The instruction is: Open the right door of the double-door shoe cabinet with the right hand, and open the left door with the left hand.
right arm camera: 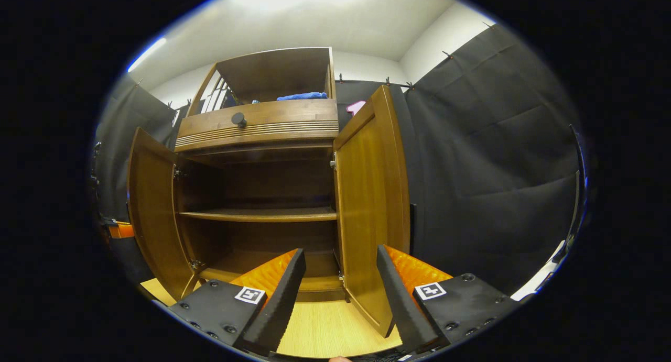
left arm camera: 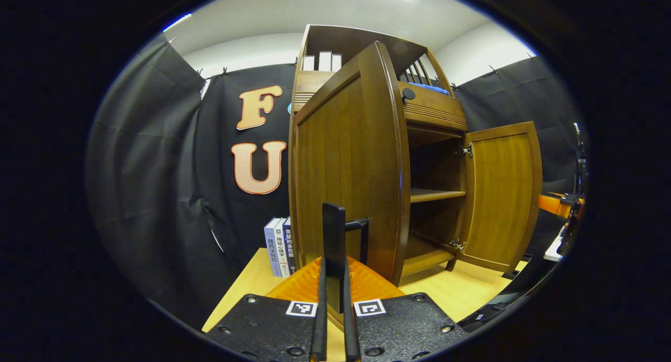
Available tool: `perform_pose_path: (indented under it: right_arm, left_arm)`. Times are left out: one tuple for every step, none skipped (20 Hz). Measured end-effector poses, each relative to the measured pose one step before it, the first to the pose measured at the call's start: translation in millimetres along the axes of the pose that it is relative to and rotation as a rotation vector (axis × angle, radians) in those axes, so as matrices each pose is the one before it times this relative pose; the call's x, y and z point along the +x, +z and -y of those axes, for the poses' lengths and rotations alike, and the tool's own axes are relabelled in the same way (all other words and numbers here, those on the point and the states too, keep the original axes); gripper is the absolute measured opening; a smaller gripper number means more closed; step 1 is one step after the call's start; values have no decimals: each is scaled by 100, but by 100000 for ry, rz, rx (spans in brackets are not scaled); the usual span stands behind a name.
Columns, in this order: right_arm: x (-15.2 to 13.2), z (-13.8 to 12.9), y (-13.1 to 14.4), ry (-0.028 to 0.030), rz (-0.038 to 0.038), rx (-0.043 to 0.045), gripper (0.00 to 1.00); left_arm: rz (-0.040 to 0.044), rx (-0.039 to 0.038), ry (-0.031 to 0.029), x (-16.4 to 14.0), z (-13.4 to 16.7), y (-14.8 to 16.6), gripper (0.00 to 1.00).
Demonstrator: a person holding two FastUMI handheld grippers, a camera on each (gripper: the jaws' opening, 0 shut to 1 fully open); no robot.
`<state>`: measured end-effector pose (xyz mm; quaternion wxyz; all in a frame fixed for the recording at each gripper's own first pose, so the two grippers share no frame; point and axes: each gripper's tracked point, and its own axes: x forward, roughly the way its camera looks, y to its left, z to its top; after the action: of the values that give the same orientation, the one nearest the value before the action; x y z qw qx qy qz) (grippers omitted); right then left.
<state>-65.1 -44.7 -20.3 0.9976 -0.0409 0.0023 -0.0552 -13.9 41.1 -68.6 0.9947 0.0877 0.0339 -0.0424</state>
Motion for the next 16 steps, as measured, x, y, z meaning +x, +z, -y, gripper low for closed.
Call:
perform_pose_path:
  right_arm:
    - [11,-207,-12,267,-52,-242,89]
    - [48,-246,-70,332,-76,-373,89]
    - [-24,-187,64,38,-72,-592,89]
    - [5,-134,32,-114,-27,-651,89]
    - [-52,-168,38,-133,41,-455,89]
    - [17,-234,63,-11,277,-238,89]
    - [4,-125,84,-219,188,-210,89]
    - [60,-119,23,-463,197,-30,89]
    - [-27,-45,83,-553,-22,190,89]
    - [49,-57,-112,-489,-302,241,89]
    - [-42,-110,-46,-401,-296,266,89]
    - [-138,-125,-52,-425,-66,256,89]
    - [-142,-46,-11,-519,95,121,89]
    - [-75,-48,29,-492,281,100,89]
    - [-35,-54,33,-414,294,265,89]
    - [-17,-166,-22,-255,85,242,89]
  left_arm:
    - [-126,3,344,-134,-258,-130,12]
    - [-30,-348,141,-169,-330,11,12]
    - [50,-596,-112,-56,-337,-22,12]
    - [214,-572,-623,-155,-196,-19,11]
    - [118,-507,-665,89,-84,13,11]
    - [-270,-620,-489,-186,-197,-48,11]
    - [-315,-667,-787,-101,-165,-156,11]
    - [-354,-572,-909,-116,-62,-84,11]
    - [-276,-421,-731,-64,-68,-135,11]
    - [-269,-373,-653,-49,-260,-71,11]
    - [-7,-680,-558,-152,-333,29,10]
    - [-182,-873,-397,-110,-401,24,10]
    - [-343,-978,-10,-126,-479,-238,11]
    - [-474,-589,656,-109,-637,-207,11]
    - [-365,-105,1130,-88,-857,-199,10]
    - [-216,-735,212,-59,-537,-229,10]
